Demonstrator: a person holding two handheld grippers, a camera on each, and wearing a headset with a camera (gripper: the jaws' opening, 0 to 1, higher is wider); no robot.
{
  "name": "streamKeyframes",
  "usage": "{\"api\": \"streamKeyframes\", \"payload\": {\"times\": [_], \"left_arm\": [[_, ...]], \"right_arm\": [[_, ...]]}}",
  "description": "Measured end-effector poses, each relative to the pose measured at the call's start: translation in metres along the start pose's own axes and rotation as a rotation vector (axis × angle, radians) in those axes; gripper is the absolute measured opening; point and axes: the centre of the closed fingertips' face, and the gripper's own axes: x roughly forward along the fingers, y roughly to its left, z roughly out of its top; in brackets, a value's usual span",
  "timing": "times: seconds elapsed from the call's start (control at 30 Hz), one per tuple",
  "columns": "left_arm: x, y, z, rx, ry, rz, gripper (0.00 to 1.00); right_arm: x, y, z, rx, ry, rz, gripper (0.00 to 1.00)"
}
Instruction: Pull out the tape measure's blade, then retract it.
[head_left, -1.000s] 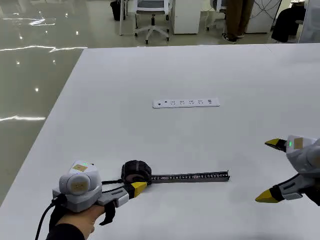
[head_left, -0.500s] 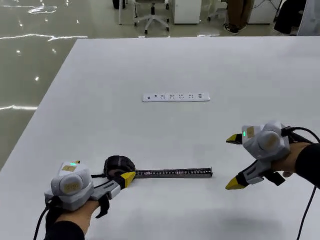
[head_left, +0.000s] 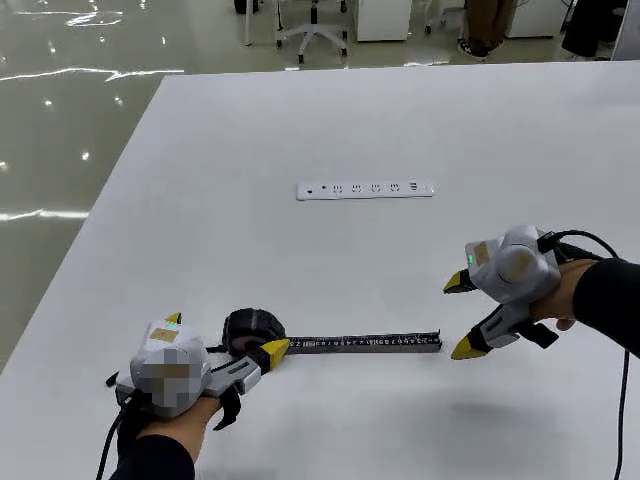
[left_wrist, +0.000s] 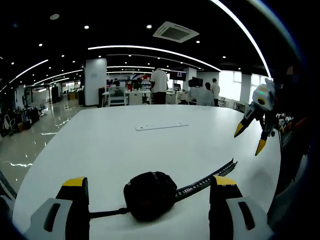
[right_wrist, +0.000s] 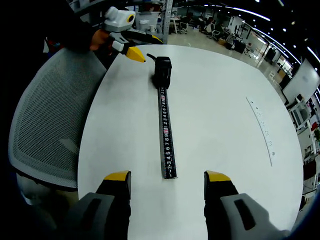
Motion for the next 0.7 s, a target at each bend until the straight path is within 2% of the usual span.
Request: {"api": "streamKeyframes", "payload": {"times": [0.1,0.17,0.23,0.37,0.47,0.57,0.7], "left_arm": [[0.007,-0.002,-0.003,-0.006,0.009,-0.01,0.95],[0.01,-0.002,-0.006,-0.007,0.026,-0.016,0.94],[0.014,0.0,-0.01,-0.009,0.026,-0.012,0.93],[0.021,0.005,-0.023,-0.037,0.051,-0.004,0.9],[0.02,0.005,-0.024,-0.054,0.047,0.007,0.89],[0.017,0.003,-0.026,-0.051,0.041,0.012,0.88],[0.019,0.002,-0.03,-0.044,0.062,0.007,0.88]], "right_arm": [[0.012,-0.004,-0.002,-0.001,0.008,0.005,0.5],[0.022,-0.001,-0.008,0.004,0.018,0.036,0.46],[0.032,0.003,-0.02,-0.02,0.068,0.063,0.43],[0.041,0.003,-0.026,-0.023,0.079,0.054,0.36],[0.047,0.001,-0.03,-0.024,0.08,0.051,0.3],[0.052,-0.001,-0.034,-0.03,0.094,0.058,0.28],[0.057,-0.003,-0.032,-0.017,0.09,0.064,0.25]]}}
